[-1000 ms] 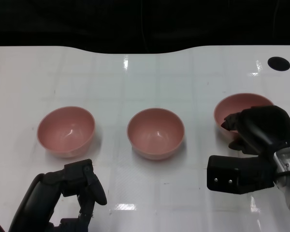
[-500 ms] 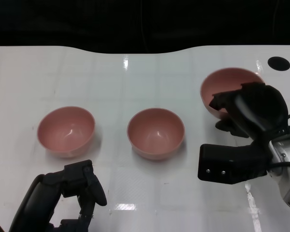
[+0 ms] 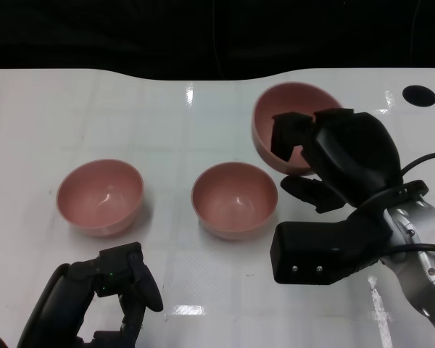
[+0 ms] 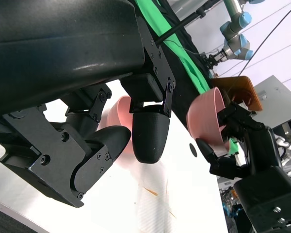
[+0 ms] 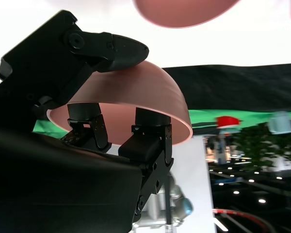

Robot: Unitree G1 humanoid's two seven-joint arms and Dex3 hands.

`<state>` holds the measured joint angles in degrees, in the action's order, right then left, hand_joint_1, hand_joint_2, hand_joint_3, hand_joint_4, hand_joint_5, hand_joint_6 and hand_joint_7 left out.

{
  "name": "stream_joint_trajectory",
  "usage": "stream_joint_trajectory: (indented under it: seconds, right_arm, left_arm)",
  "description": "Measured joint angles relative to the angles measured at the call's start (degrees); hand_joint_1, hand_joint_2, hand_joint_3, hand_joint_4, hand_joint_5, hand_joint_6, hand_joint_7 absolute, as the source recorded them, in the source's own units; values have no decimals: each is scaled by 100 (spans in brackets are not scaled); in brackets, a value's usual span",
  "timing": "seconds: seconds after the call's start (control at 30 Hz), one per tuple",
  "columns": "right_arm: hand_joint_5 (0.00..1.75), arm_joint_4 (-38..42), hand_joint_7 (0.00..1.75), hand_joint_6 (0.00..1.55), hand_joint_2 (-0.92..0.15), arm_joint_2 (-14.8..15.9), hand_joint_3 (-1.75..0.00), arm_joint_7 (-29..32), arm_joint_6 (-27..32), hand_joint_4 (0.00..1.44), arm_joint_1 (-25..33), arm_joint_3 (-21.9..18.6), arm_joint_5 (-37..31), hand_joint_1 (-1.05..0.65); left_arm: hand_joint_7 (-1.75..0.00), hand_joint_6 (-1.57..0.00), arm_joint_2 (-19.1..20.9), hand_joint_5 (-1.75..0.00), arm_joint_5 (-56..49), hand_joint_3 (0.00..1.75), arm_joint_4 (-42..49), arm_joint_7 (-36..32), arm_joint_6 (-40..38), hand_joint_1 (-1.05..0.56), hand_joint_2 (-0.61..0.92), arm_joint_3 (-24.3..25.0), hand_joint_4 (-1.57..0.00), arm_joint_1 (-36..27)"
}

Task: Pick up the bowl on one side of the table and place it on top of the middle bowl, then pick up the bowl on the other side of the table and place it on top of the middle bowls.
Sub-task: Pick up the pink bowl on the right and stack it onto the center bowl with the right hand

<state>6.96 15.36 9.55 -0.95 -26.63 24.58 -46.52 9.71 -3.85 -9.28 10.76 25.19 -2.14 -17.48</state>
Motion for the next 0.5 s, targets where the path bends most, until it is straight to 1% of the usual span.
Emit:
stream_joint_trajectory:
  seconds: [0.17, 0.3, 0.33, 0.4, 0.43, 0.47, 0.5]
  right_arm:
    - [175, 4, 175, 71, -36, -135, -129, -89, -387, 101, -4, 31, 213, -26]
    - [175, 133, 175, 73, -31, -249, -132, -91, -615, 103, -28, 76, 218, -26]
    - [175, 166, 165, 72, -30, -298, -132, -90, -649, 103, -28, 90, 218, -26]
    - [175, 215, 99, 81, -32, -387, -126, -93, -701, 101, -30, 116, 218, -25]
    - [175, 231, 68, 89, -32, -410, -123, -103, -725, 101, -31, 134, 216, -25]
    - [175, 242, 58, 95, -32, -423, -122, -118, -733, 100, -31, 146, 214, -24]
    - [175, 259, 55, 103, -32, -431, -121, -149, -734, 100, -34, 155, 214, -23]
  left_arm:
    - [-150, -83, -36, -173, -39, 147, 0, -2, 2, -10, 31, -13, -84, -5]
    - [-150, -82, -61, -173, -67, 146, -2, -38, 2, -10, 32, -22, -83, -24]
    - [-150, -82, -63, -173, -75, 146, -2, -44, 2, -10, 32, -23, -83, -32]
    - [-150, -82, -71, -173, -109, 146, -10, -48, 1, -10, 32, -36, -83, -40]
    - [-150, -82, -79, -173, -121, 146, -16, -49, 1, -10, 33, -44, -83, -44]
    - [-150, -82, -87, -173, -129, 146, -24, -51, 1, -10, 33, -46, -83, -52]
    - [-150, -82, -93, -174, -144, 146, -32, -54, 1, -10, 33, -47, -83, -60]
